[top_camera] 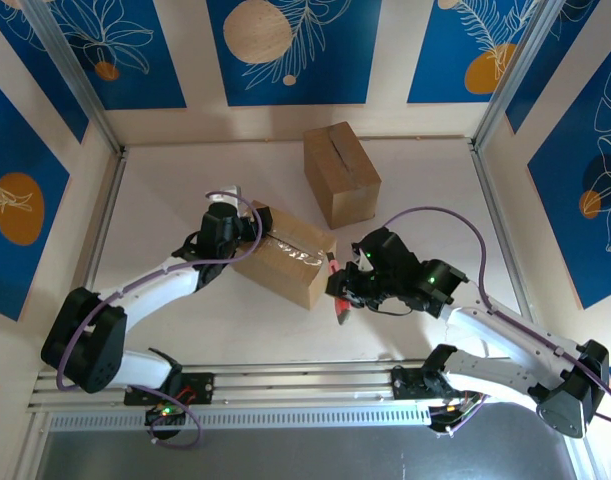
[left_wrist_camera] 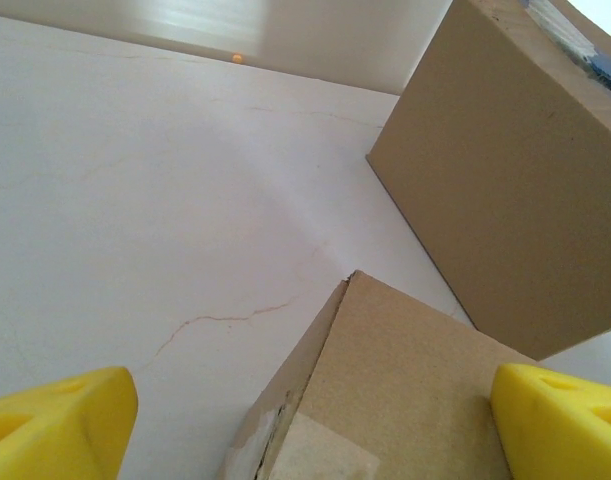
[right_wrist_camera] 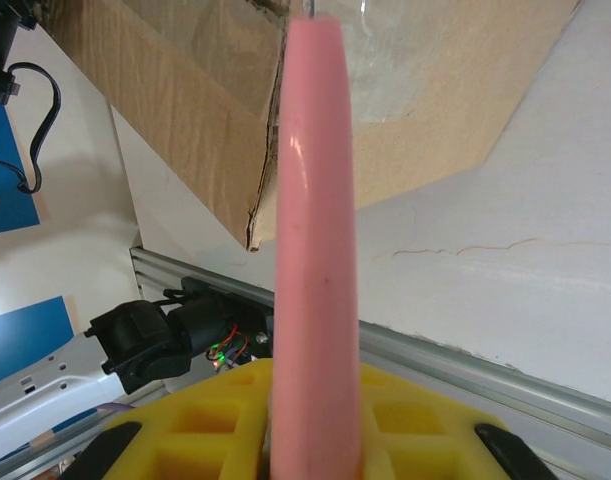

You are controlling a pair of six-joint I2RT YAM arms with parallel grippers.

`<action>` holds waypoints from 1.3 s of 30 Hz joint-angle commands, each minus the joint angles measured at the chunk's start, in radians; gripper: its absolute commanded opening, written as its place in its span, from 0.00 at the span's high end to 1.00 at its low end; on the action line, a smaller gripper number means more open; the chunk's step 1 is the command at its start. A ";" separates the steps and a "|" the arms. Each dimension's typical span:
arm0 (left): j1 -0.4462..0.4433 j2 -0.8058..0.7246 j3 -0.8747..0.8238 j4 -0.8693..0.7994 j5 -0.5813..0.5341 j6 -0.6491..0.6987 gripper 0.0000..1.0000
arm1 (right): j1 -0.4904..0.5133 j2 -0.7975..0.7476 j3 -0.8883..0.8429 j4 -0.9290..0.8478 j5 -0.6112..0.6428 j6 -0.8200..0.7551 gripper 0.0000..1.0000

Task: Unpack the express box

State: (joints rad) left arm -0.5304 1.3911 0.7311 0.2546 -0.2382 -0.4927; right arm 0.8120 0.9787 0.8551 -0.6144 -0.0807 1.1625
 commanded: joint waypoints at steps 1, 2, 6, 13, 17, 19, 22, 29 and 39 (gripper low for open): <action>-0.018 0.102 -0.090 -0.286 0.097 -0.050 0.11 | -0.011 -0.003 -0.018 -0.073 -0.072 0.004 1.00; -0.018 0.100 -0.088 -0.298 0.109 -0.046 0.11 | -0.020 -0.003 -0.019 -0.073 -0.078 -0.002 1.00; -0.018 0.093 -0.080 -0.354 0.149 -0.023 0.12 | -0.064 -0.003 -0.011 -0.076 -0.100 -0.029 1.00; -0.018 0.074 -0.064 -0.425 0.199 0.018 0.07 | -0.140 0.021 0.008 -0.067 -0.146 -0.087 1.00; -0.019 0.045 -0.064 -0.431 0.228 0.023 0.02 | -0.163 0.058 0.038 -0.060 -0.156 -0.120 1.00; -0.018 0.027 -0.064 -0.432 0.238 0.026 0.00 | -0.169 0.075 0.054 -0.059 -0.158 -0.134 1.00; -0.019 0.007 -0.061 -0.445 0.233 0.030 0.00 | -0.181 0.097 0.070 -0.056 -0.167 -0.151 1.00; -0.017 0.020 -0.073 -0.447 0.193 0.029 0.03 | -0.205 0.126 0.095 -0.051 -0.187 -0.178 1.00; -0.017 0.090 -0.098 -0.386 0.164 -0.017 0.05 | -0.199 0.099 0.070 -0.051 -0.219 -0.164 1.00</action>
State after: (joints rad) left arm -0.5282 1.3586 0.7429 0.1276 -0.1154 -0.4709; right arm 0.6083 1.0920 0.9298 -0.6464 -0.2405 1.0031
